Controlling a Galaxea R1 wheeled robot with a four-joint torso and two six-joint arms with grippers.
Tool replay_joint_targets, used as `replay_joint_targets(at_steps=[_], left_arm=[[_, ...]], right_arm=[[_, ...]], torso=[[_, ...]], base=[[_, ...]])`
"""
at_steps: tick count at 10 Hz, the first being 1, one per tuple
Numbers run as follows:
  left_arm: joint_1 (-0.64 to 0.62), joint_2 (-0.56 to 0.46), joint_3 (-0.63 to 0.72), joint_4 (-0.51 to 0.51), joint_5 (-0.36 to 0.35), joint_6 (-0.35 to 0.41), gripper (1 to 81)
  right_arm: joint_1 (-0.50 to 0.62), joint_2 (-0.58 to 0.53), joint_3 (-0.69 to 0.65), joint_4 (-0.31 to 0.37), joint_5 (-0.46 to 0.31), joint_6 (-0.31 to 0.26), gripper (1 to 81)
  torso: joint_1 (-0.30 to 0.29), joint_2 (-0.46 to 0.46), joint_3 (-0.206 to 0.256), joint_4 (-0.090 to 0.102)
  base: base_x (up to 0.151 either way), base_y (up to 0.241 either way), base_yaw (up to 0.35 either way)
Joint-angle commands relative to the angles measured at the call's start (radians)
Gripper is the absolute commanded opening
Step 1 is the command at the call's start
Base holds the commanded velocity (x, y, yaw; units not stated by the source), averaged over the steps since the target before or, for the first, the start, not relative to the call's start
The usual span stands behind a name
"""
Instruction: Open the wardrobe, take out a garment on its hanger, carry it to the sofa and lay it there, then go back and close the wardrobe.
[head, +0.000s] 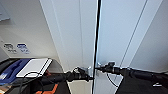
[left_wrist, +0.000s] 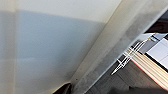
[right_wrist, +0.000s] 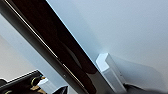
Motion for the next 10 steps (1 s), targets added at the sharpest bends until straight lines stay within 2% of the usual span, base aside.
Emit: replay_joint_targets(at_steps=[1, 2, 5, 9, 10], left_arm=[[-0.135, 0.009, 0.223, -0.023, -0.089, 0.003, 81.1], [-0.124, 0.001, 0.242, -0.018, -0.109, 0.003, 81.1], [-0.101, -0.009, 0.275, -0.009, -0.110, 0.003, 81.1], [-0.047, -0.002, 0.281, 0.017, -0.098, 0.003, 81.1], [-0.024, -0.022, 0.308, 0.020, -0.077, 0.003, 81.1]], right_arm=[[0.090, 0.076, 0.178, 0.023, -0.123, 0.024, 81.1], [0.082, 0.063, 0.197, 0.022, -0.117, 0.022, 81.1], [0.062, 0.009, 0.249, 0.017, -0.111, 0.022, 81.1], [0.021, -0.040, 0.281, 0.012, -0.109, 0.021, 81.1], [0.013, -0.054, 0.290, 0.011, -0.109, 0.021, 81.1]], torso=[[0.000, 0.000, 0.000, 0.000], [0.000, 0.000, 0.000, 0.000], [0.000, 0.000, 0.000, 0.000], [0.000, 0.000, 0.000, 0.000], [0.001, 0.000, 0.000, 0.000]], base=[[0.000, 0.000, 0.000], [0.000, 0.000, 0.000], [0.000, 0.000, 0.000], [0.000, 0.000, 0.000], [0.000, 0.000, 0.000]])
